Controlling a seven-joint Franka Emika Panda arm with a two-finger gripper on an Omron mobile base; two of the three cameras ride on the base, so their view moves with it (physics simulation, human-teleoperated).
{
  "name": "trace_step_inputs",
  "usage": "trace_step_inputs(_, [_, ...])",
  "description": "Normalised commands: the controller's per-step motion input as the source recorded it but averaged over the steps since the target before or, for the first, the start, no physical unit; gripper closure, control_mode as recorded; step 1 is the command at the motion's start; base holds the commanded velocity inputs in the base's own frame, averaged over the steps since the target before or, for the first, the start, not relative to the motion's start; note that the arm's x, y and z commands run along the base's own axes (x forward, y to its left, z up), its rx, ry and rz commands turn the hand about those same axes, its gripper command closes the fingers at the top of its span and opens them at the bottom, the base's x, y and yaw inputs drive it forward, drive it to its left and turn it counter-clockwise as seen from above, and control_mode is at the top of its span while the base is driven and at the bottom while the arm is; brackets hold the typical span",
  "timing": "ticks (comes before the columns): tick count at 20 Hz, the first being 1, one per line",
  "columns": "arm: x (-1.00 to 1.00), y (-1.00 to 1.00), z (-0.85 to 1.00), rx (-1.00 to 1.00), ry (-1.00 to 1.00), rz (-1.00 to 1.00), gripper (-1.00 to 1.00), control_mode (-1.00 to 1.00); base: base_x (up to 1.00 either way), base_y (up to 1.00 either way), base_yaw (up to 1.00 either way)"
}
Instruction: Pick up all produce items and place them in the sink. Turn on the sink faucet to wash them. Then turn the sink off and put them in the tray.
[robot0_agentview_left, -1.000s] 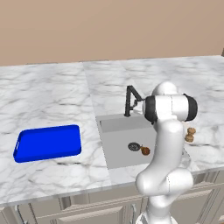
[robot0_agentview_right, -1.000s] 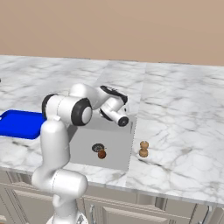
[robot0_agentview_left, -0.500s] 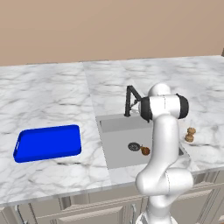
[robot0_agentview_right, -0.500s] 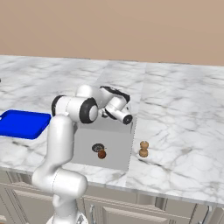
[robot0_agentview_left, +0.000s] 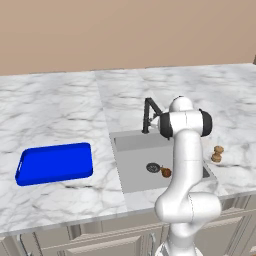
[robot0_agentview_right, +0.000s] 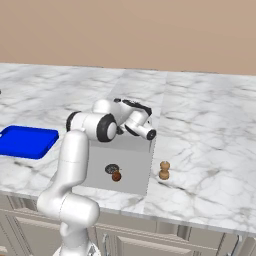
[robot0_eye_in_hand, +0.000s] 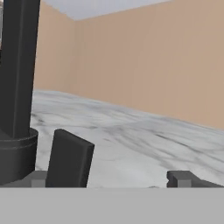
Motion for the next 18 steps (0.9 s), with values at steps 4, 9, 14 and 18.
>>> trace_step_inputs(4, [0.14, 0.07, -0.06, 0.01, 0.0, 0.0, 1.0, -1.0, 0.0, 0.0, 0.0])
trace_step_inputs(9, [0.06, 0.14, 0.0, 0.0, 0.01, 0.0, 1.0, -1.0, 0.0, 0.0, 0.0])
trace_step_inputs(14, [0.01, -0.03, -0.03, 0.01, 0.01, 0.0, 1.0, -1.0, 0.0, 0.0, 0.0])
trace_step_inputs(18, [0.0, -0.5, -0.07, 0.09, 0.01, 0.0, 1.0, -1.0, 0.0, 0.0, 0.0])
